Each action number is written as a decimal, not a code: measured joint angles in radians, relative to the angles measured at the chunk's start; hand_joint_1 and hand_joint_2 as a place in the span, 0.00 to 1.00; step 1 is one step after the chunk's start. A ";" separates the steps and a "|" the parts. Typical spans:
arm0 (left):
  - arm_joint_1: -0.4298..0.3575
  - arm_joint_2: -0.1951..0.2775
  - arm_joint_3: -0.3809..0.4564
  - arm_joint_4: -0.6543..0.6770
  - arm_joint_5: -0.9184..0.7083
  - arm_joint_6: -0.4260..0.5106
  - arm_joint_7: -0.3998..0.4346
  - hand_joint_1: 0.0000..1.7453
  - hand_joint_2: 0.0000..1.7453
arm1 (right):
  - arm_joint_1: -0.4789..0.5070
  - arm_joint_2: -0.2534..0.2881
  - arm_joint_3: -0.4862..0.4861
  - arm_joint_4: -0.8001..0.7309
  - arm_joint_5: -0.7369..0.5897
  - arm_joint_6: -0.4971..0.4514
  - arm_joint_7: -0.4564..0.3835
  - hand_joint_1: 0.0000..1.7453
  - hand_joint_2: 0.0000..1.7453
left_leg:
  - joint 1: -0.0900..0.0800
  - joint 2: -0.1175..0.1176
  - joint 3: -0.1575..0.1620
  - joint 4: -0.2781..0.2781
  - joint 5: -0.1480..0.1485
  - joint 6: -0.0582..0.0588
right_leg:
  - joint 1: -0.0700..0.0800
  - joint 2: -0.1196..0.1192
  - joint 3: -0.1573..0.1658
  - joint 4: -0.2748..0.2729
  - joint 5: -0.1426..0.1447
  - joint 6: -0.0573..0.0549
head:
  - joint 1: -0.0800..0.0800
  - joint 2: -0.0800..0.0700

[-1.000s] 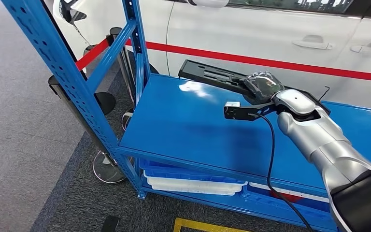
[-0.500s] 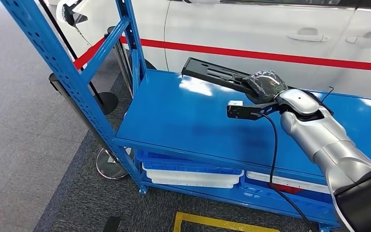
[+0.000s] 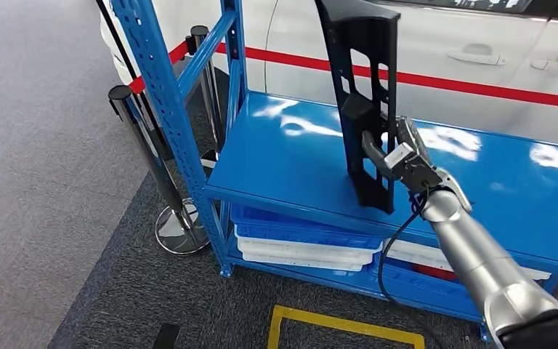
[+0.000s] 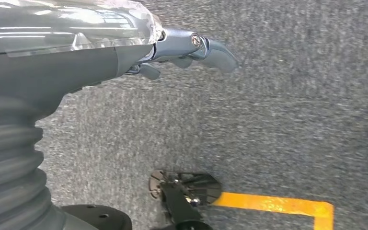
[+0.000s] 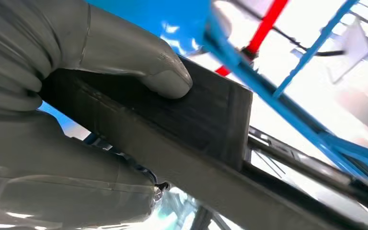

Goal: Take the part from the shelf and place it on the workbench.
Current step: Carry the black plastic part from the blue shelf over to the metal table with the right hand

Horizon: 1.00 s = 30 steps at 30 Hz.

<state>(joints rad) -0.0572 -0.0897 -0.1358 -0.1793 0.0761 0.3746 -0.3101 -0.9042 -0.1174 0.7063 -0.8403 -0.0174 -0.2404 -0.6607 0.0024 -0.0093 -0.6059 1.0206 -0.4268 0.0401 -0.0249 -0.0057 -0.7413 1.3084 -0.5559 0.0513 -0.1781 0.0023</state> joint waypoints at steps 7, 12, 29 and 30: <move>0.002 -0.004 0.001 0.000 0.002 0.009 -0.001 0.00 1.00 | 0.129 0.016 -0.063 -0.149 0.013 -0.028 0.008 1.00 1.00 | -0.020 -0.001 -0.046 -0.004 0.057 -0.011 | 0.037 0.002 0.222 -0.299 0.051 -0.063 | 0.000 0.000; 0.011 -0.003 0.002 0.000 0.004 0.009 -0.013 0.00 1.00 | 0.178 0.024 -0.082 -0.186 0.025 -0.034 -0.009 1.00 1.00 | -0.012 0.000 -0.083 0.092 -0.060 -0.043 | 0.022 -0.009 0.184 -0.326 0.115 -0.078 | 0.000 0.000; 0.014 0.006 0.000 0.001 -0.019 -0.009 -0.012 0.00 1.00 | 0.199 0.001 -0.271 -0.451 0.074 -0.026 0.074 1.00 1.00 | 0.015 0.005 0.040 -0.012 -0.025 -0.014 | -0.004 -0.001 -0.022 -0.075 0.021 0.003 | 0.000 0.000; 0.013 0.006 -0.001 0.001 -0.024 -0.011 -0.007 0.00 1.00 | 0.176 0.001 -0.282 -0.457 0.067 -0.012 0.089 1.00 1.00 | 0.013 0.005 0.021 -0.009 -0.012 -0.014 | -0.003 0.000 -0.027 -0.015 0.002 0.003 | 0.000 0.000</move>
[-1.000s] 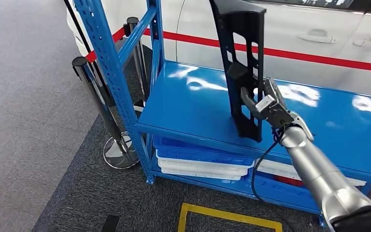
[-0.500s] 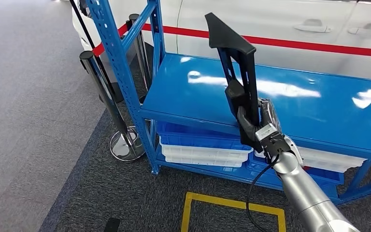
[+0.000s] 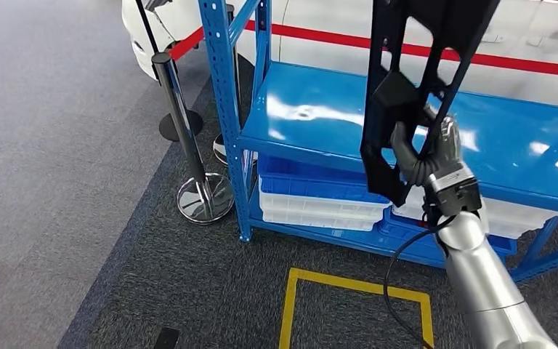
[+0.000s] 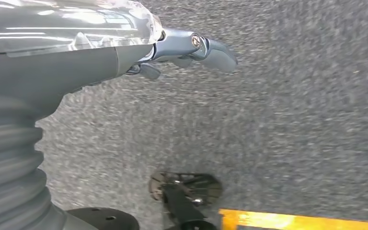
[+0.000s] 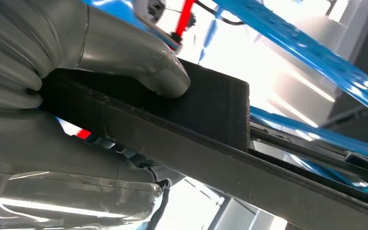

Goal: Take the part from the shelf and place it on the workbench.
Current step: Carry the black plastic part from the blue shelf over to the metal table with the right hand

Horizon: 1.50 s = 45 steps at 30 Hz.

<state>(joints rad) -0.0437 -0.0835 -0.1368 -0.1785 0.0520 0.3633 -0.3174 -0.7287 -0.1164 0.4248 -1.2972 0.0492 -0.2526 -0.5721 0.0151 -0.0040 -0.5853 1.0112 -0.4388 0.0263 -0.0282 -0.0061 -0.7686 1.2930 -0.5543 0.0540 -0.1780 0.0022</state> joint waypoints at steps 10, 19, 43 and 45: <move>-0.010 0.007 -0.023 0.000 -0.018 -0.011 0.028 0.00 1.00 | -0.231 0.019 -0.062 -0.001 -0.044 0.037 0.066 1.00 1.00 | -0.009 -0.007 -0.101 0.002 0.092 -0.035 | 0.021 0.004 0.256 -0.294 0.052 -0.058 | 0.000 0.000; -0.015 0.014 -0.022 0.000 0.001 -0.004 0.018 0.00 1.00 | -0.258 0.053 -0.057 0.044 -0.094 0.059 0.060 1.00 1.00 | -0.004 -0.003 -0.064 0.222 -0.033 -0.055 | 0.021 -0.005 0.122 -0.285 0.161 -0.075 | -0.001 0.000; -0.014 0.003 0.034 0.000 0.060 -0.003 -0.036 0.00 1.00 | -0.009 0.087 0.013 0.104 -0.149 0.081 -0.056 1.00 1.00 | -0.009 0.001 -0.033 -0.010 0.037 -0.019 | 0.024 0.005 0.202 -0.283 0.088 -0.058 | -0.001 0.000; -0.014 0.003 0.035 0.000 0.058 -0.003 -0.036 0.00 1.00 | 0.018 0.088 0.013 0.101 -0.149 0.070 -0.061 1.00 1.00 | -0.007 0.001 -0.033 -0.016 0.045 -0.029 | 0.025 0.004 0.199 -0.283 0.092 -0.063 | -0.001 0.000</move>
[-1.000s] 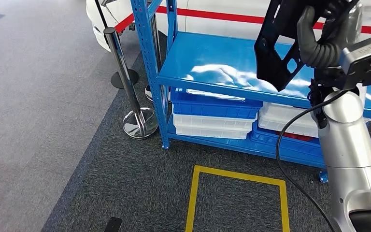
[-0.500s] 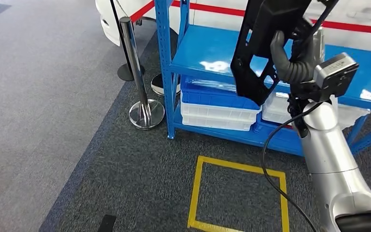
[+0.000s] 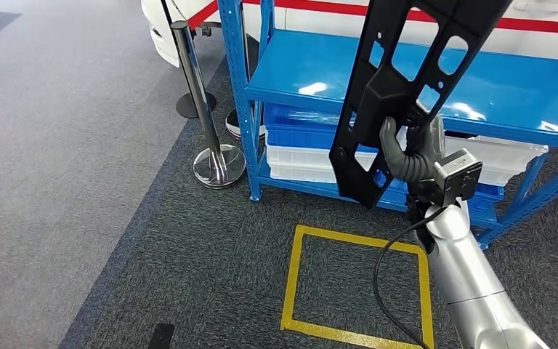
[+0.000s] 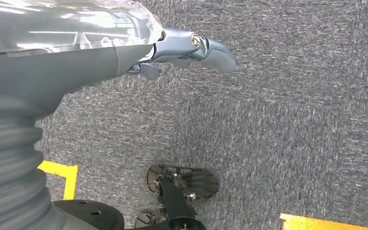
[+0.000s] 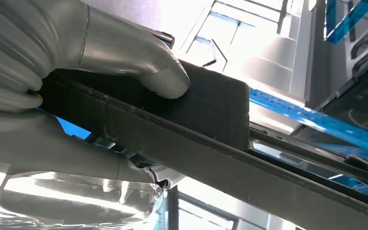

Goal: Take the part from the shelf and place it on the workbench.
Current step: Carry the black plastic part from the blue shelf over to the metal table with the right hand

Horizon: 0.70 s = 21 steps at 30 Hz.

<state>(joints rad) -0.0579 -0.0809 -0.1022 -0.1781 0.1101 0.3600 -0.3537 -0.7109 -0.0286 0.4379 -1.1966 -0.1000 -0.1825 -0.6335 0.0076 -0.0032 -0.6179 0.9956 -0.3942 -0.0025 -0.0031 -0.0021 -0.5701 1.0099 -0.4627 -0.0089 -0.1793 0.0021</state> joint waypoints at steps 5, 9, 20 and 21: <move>0.002 0.002 0.000 0.000 -0.003 0.014 -0.014 0.00 1.00 | 0.115 -0.001 -0.004 -0.040 0.021 -0.045 -0.017 1.00 1.00 | 0.001 -0.001 -0.002 -0.005 0.008 -0.008 | 0.001 -0.001 -0.007 0.002 0.004 -0.006 | 0.000 0.000; 0.003 0.007 0.000 0.000 -0.005 0.027 -0.017 0.00 1.00 | 0.163 -0.011 -0.049 -0.083 0.044 -0.087 -0.008 1.00 1.00 | 0.001 -0.001 -0.005 -0.005 0.009 -0.009 | 0.001 0.000 -0.010 0.003 0.004 -0.006 | 0.000 0.000; 0.002 0.014 0.000 0.000 -0.018 0.027 -0.017 0.00 1.00 | 0.220 -0.025 -0.142 -0.087 0.120 -0.155 0.021 1.00 1.00 | 0.001 -0.001 -0.008 -0.003 0.009 -0.010 | 0.001 0.000 -0.011 0.003 0.006 -0.004 | 0.000 0.000; 0.001 0.014 0.000 0.000 -0.017 0.027 -0.017 0.00 1.00 | 0.220 -0.026 -0.146 -0.083 0.125 -0.156 0.023 1.00 1.00 | 0.001 -0.001 -0.009 -0.003 0.009 -0.010 | 0.001 0.000 -0.011 0.003 0.006 -0.004 | 0.000 0.000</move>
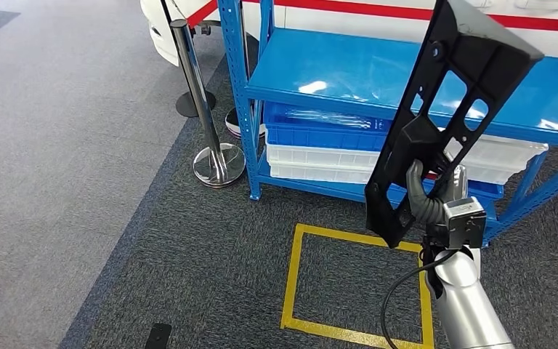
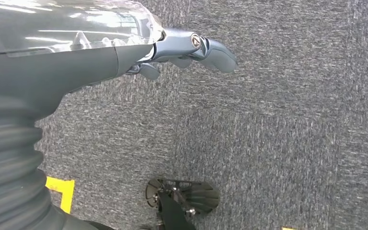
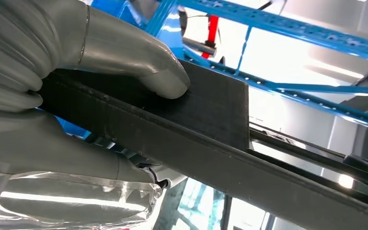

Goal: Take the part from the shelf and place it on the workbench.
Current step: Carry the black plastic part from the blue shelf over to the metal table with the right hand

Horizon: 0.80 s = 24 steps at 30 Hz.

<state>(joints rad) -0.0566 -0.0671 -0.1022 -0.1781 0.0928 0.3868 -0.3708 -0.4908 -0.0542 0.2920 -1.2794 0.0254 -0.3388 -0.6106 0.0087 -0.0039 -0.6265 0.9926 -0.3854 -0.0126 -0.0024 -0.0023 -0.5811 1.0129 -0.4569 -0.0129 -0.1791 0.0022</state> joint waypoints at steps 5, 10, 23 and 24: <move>-0.001 0.000 0.000 0.000 0.001 0.000 0.000 0.00 1.00 | -0.001 0.000 -0.006 0.016 0.006 -0.003 0.001 1.00 1.00 | 0.000 0.000 -0.001 0.002 0.000 0.000 | 0.000 0.000 0.000 0.000 0.001 0.001 | 0.000 0.000; -0.001 0.000 0.000 0.000 0.001 0.000 0.000 0.00 1.00 | -0.002 -0.001 -0.010 0.022 0.006 -0.003 0.001 1.00 1.00 | 0.000 0.000 -0.002 0.002 0.000 0.000 | 0.000 0.000 -0.001 0.000 0.001 0.001 | 0.000 0.000; 0.000 0.000 0.000 0.000 -0.002 0.001 0.001 0.00 1.00 | 0.020 -0.005 -0.039 0.002 0.021 -0.002 -0.012 1.00 1.00 | 0.009 0.022 0.022 -0.047 0.023 0.028 | -0.011 0.003 -0.054 0.117 -0.079 0.035 | 0.000 0.000; 0.000 0.000 0.000 0.000 -0.002 0.000 0.002 0.00 1.00 | 0.024 -0.006 -0.043 0.001 0.021 -0.001 -0.012 1.00 1.00 | 0.010 0.026 0.020 -0.046 0.023 0.029 | -0.016 0.003 -0.085 0.181 -0.110 0.042 | 0.000 0.000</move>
<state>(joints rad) -0.0569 -0.0669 -0.1019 -0.1781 0.0904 0.3873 -0.3691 -0.4670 -0.0599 0.2494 -1.2788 0.0466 -0.3400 -0.6223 0.0187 0.0225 -0.6063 0.9465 -0.3624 0.0159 -0.0184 0.0008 -0.6658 1.1943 -0.5666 0.0293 -0.1789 0.0022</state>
